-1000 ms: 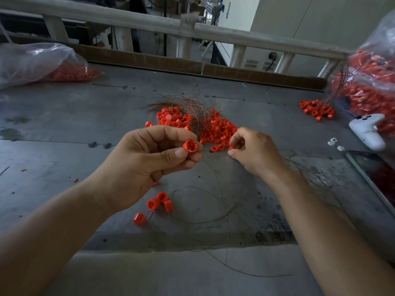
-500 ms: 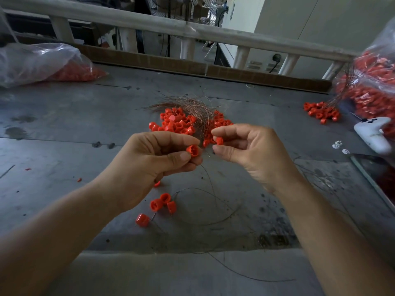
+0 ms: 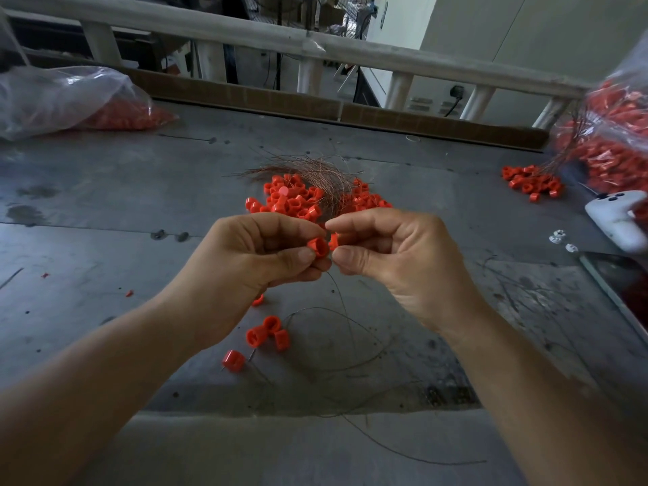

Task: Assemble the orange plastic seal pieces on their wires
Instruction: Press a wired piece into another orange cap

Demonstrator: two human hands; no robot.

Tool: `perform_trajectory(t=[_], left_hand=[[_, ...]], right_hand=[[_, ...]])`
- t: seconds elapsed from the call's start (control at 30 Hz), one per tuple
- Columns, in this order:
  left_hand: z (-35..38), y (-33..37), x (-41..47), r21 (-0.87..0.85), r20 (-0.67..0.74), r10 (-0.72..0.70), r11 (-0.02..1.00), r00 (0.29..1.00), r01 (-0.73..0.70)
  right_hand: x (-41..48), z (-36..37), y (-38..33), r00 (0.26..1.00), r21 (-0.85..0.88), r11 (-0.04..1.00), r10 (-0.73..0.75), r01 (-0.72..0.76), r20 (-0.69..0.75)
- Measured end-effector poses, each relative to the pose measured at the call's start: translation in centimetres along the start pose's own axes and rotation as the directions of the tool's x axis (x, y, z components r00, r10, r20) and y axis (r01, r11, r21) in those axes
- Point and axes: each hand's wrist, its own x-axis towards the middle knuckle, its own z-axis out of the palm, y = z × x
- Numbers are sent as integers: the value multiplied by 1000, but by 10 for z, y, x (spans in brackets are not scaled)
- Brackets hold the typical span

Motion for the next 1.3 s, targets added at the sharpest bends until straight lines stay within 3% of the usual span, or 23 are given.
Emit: perform_trajectory(t=[0.63,1.07,1.3], left_hand=[[-1,-2,2,60,7,9,998,1000,-10],[0,-4,-1,130,-9,51,990,999,-49],[-1,-5,-1,122,-19,39,992,999,-37]], right_hand=[[0,9,7,982,-287,946,-177,150,-71],[0,8,11,964,-309,923,-259,229,-59],[-1,13,13,923,-416,850,-381,323,-62]])
